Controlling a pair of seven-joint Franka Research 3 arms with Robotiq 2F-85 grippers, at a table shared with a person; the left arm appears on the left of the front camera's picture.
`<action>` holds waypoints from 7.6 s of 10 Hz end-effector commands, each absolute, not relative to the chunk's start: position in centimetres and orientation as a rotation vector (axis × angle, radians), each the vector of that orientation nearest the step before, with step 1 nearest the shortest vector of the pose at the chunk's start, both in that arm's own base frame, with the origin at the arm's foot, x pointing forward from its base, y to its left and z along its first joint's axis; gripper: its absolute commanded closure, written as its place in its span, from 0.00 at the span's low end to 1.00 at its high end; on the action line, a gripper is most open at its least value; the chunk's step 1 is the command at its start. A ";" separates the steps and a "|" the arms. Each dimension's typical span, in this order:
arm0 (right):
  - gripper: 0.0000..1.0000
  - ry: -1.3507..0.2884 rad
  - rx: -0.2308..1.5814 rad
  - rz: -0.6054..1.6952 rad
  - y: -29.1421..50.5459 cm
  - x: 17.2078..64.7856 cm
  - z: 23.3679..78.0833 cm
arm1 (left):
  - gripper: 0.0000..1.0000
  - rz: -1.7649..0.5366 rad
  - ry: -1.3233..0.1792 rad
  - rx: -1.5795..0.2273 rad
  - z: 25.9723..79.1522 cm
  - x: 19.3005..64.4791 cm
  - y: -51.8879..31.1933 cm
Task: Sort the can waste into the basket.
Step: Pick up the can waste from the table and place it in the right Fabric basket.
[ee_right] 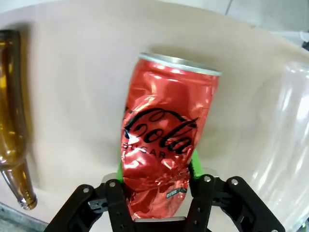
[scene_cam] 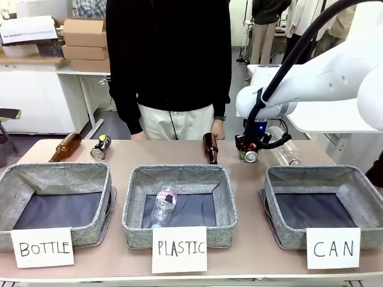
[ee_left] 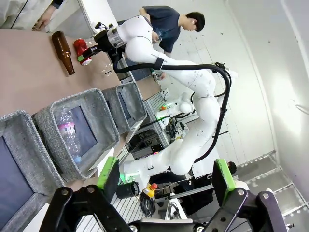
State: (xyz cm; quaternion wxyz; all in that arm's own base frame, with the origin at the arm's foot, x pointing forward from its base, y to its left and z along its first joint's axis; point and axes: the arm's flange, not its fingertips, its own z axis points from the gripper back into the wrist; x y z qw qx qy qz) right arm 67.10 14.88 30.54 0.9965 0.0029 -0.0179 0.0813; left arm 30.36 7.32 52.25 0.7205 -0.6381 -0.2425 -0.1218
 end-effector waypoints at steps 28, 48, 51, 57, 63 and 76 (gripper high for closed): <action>0.00 0.133 0.202 0.268 3.9 38.0 48.1 | 0.00 -0.286 -0.558 -1.425 52.4 30.4 7.2; 0.00 -0.196 1.059 0.413 1.9 38.0 55.3 | 0.00 -0.286 -0.558 -1.425 52.4 30.4 7.2; 0.00 -0.196 1.059 0.413 1.9 38.0 55.3 | 0.00 -0.286 -0.558 -1.425 52.4 30.4 7.2; 0.00 -0.196 1.059 0.413 1.9 38.0 55.3 | 0.00 -0.385 -0.329 -0.387 49.4 41.8 0.0; 0.00 -0.196 1.059 0.413 1.9 38.0 55.3 | 0.00 -0.428 -0.399 -0.465 47.9 44.0 -4.0; 0.00 -0.196 1.059 0.413 1.9 38.0 55.3 | 0.00 -0.010 -0.003 -0.018 32.8 71.2 -8.6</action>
